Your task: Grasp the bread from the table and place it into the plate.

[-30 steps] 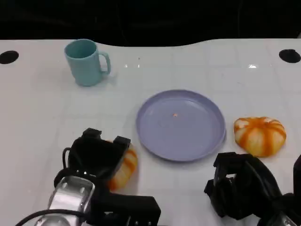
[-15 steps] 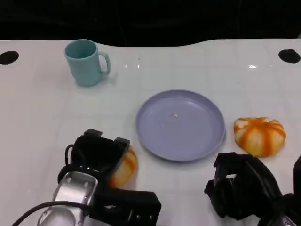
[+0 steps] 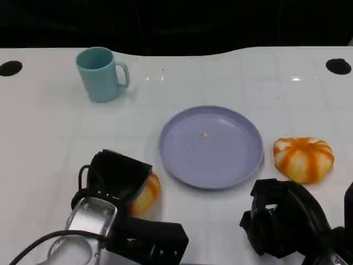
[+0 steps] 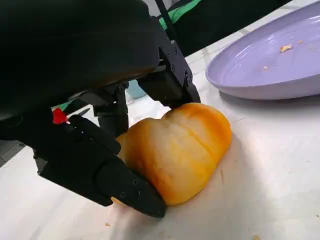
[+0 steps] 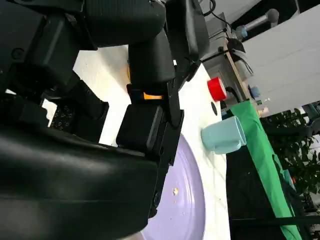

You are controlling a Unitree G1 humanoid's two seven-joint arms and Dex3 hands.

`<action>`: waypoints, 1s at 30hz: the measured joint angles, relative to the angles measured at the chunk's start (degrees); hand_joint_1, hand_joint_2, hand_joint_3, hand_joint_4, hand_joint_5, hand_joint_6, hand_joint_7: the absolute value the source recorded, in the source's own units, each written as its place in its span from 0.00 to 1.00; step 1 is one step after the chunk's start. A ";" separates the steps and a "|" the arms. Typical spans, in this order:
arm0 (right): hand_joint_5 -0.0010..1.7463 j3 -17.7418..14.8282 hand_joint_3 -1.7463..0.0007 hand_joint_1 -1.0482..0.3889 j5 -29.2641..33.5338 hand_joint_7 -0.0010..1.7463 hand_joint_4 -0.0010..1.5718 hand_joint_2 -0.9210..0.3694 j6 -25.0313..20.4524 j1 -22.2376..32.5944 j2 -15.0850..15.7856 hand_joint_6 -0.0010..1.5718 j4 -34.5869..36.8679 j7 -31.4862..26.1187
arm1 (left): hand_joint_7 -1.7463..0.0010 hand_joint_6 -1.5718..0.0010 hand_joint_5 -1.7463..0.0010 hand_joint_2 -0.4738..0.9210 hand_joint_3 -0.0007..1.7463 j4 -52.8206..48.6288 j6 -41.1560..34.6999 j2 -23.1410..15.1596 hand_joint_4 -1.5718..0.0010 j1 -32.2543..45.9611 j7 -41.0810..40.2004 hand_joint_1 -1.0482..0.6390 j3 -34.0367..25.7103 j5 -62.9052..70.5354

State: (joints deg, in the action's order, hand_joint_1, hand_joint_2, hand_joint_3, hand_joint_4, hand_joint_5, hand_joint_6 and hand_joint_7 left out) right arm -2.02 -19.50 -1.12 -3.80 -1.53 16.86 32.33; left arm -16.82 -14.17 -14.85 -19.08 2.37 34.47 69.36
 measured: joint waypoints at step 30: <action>0.84 -0.15 0.14 0.00 -0.21 0.56 0.93 0.70 0.05 -0.05 0.01 1.00 0.28 0.23 | 0.27 0.43 0.00 0.52 0.83 -13.84 4.97 -0.26 0.29 -1.49 -29.43 0.42 0.53 -8.24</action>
State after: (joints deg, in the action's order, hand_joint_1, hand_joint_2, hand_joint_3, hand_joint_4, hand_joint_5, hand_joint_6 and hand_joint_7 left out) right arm -2.17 -19.71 -1.06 -3.85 -1.52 17.13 32.55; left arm -30.66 -9.19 -15.10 -20.57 -27.06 34.99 61.12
